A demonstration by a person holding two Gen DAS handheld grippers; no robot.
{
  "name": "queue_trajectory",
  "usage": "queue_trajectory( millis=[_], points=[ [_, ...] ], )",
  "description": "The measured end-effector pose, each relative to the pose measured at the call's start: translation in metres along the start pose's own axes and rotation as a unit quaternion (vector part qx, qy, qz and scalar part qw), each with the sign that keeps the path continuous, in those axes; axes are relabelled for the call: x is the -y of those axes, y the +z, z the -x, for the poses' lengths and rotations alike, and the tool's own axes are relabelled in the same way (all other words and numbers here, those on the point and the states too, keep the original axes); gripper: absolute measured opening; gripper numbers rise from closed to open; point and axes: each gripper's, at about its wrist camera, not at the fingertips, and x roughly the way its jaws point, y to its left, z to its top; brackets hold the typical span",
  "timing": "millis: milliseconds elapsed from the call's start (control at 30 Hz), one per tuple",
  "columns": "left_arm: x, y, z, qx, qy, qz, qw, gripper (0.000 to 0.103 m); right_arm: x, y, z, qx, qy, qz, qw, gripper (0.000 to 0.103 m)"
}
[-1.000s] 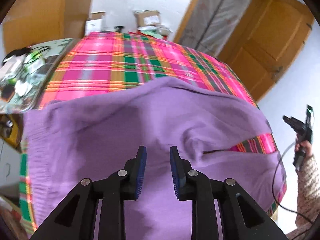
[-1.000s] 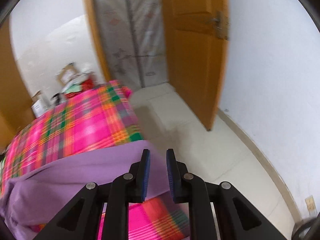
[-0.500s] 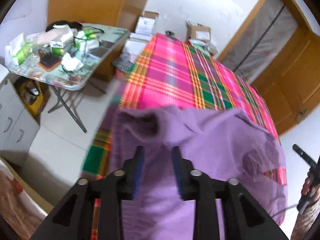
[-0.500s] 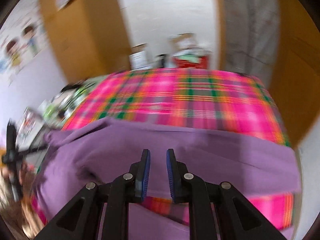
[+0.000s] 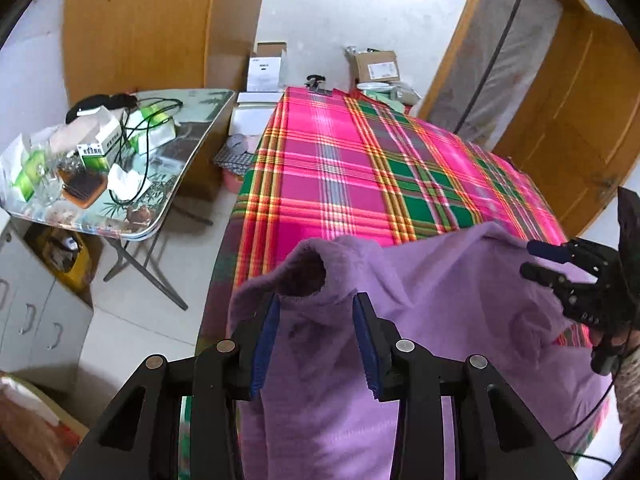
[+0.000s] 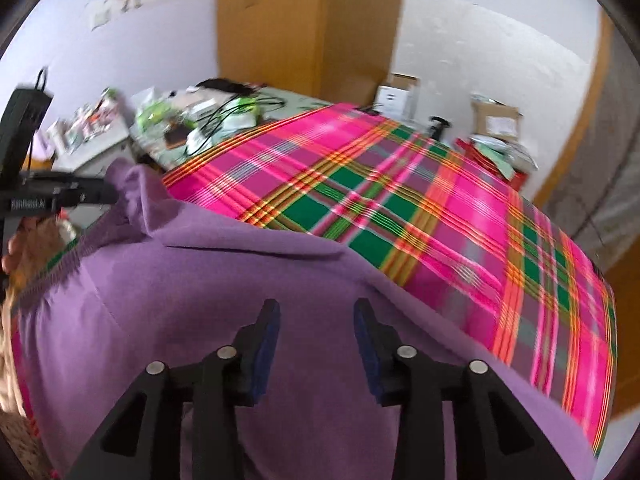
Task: Fold clothes
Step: 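Grasp the ribbed collar of the sweater with the left gripper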
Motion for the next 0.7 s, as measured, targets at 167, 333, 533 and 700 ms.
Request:
queue_trajectory(
  millis=[167,333,533,700],
  points=[
    [-0.004,0.013,-0.016,-0.009,-0.008,0.003,0.9999,0.039,-0.012,0.010,-0.023,-0.007,-0.015,0.067,0.998,0.041],
    [-0.015,0.024,-0.030,-0.021,-0.033,0.031,0.9987,0.039,-0.013,0.019,-0.049,-0.015,-0.031,0.111,0.993,0.042],
    [-0.018,0.037,-0.046,-0.046,-0.046,0.036,0.9972,0.039,0.005,0.026,-0.068,-0.033,-0.011,0.087,0.996,0.044],
    [-0.024,0.041,-0.058,-0.061,-0.066,0.069,0.9935,0.039,0.012,0.030,-0.065,-0.020,-0.015,0.066,0.998,0.044]
  ],
)
